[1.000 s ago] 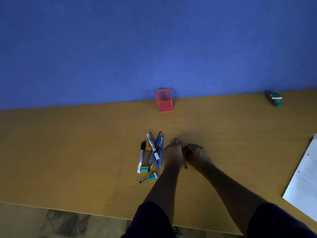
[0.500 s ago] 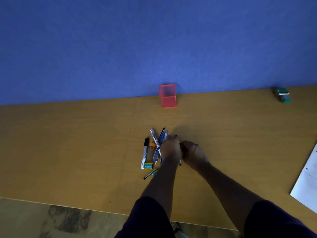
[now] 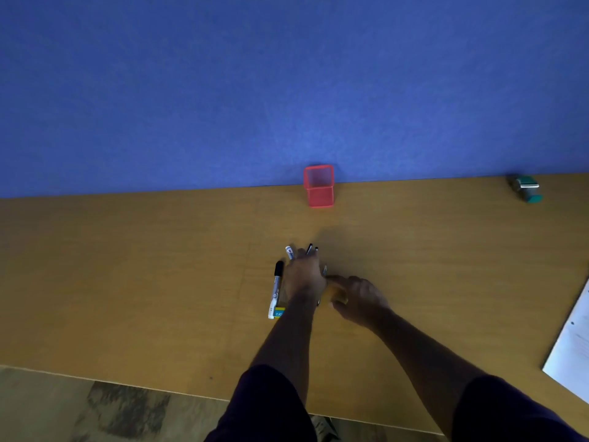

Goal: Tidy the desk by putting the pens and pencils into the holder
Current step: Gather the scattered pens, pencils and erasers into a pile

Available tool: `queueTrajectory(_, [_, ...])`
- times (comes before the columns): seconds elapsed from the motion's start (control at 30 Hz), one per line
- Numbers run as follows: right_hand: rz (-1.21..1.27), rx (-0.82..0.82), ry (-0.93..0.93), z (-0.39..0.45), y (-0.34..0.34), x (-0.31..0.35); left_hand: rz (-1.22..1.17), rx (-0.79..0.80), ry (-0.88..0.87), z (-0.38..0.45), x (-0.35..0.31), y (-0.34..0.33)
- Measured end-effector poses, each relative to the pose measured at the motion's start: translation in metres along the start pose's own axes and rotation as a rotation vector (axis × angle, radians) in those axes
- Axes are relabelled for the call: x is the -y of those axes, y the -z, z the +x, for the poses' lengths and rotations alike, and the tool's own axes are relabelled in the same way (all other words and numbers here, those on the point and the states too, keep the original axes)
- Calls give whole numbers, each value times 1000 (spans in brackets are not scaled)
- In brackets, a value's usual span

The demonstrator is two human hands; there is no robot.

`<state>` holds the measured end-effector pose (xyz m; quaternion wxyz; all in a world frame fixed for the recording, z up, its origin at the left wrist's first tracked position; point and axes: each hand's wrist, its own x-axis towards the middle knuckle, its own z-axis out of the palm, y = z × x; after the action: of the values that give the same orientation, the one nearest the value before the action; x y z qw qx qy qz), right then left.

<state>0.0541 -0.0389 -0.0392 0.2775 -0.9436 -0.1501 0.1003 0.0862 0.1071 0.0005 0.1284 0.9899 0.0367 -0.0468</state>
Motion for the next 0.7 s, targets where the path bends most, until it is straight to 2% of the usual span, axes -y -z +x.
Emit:
queueTrajectory(0.1, [-73, 83, 11, 1, -1, 2, 11, -17, 50, 2, 13, 5])
queueTrajectory(0.37, [-148, 164, 195, 7, -5, 0, -59, -49, 100, -3, 23, 4])
queueTrajectory(0.47, [-202, 216, 207, 8, -6, -1, -52, -42, 107, -2, 20, 5])
queueTrajectory(0.7, [-284, 267, 213, 10, 4, 7, 155, -31, 37, -2, 15, 0])
